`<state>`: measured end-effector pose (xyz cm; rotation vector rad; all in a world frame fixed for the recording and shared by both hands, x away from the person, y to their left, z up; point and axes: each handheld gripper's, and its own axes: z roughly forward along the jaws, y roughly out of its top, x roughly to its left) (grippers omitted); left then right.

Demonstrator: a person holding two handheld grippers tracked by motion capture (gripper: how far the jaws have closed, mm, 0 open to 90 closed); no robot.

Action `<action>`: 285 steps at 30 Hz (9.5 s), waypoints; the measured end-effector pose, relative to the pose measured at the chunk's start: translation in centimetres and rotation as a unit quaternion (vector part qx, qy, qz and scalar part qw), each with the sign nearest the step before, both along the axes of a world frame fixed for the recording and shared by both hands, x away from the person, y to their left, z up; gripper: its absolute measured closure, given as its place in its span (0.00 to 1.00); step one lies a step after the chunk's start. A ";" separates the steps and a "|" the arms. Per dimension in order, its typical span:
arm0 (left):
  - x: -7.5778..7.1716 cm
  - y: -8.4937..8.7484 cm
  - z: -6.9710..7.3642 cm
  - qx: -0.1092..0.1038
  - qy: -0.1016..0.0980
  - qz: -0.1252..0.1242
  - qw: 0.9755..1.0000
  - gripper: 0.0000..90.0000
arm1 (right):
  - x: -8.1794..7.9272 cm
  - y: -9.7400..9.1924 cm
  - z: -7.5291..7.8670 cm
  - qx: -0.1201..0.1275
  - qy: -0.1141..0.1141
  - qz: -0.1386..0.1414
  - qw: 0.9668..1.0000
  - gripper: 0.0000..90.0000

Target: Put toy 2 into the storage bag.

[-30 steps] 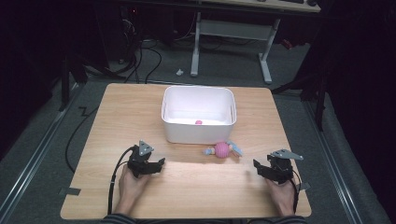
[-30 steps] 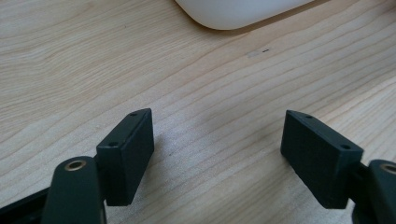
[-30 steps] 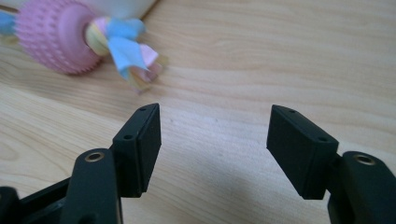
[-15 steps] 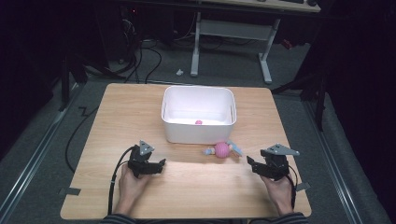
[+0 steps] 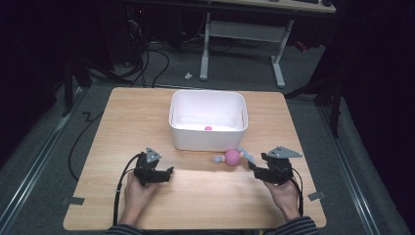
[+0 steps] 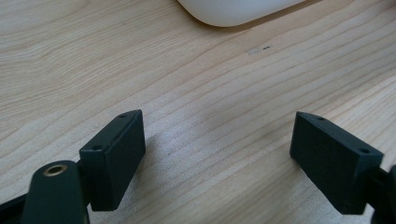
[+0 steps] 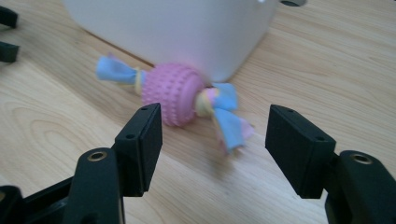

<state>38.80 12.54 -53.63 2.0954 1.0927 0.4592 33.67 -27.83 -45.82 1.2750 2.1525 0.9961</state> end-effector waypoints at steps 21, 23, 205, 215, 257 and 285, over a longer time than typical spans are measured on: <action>0.0 0.0 0.0 0.000 0.000 0.000 1.000 0.20 | 2.4 4.7 -1.1 -0.049 0.015 0.040 0.998 0.37; 0.0 0.0 0.0 0.000 0.001 -0.001 1.000 0.20 | 2.8 5.0 -1.3 -0.051 0.017 0.040 0.998 0.36; 0.0 0.1 0.0 -0.001 0.001 0.003 1.000 0.23 | 12.0 10.9 10.3 -0.062 0.008 0.129 0.990 0.43; 0.0 0.1 0.0 -0.001 0.001 0.003 1.000 0.23 | 12.5 11.3 9.6 -0.064 0.025 0.127 0.990 0.43; 0.0 0.1 0.0 -0.001 0.001 0.003 1.000 0.23 | 9.3 6.2 10.0 -0.019 -0.001 0.082 0.996 0.40; -0.1 0.1 0.0 0.001 -0.002 0.005 1.000 0.22 | 2.2 -3.6 -7.2 -0.015 0.028 -0.071 0.997 0.41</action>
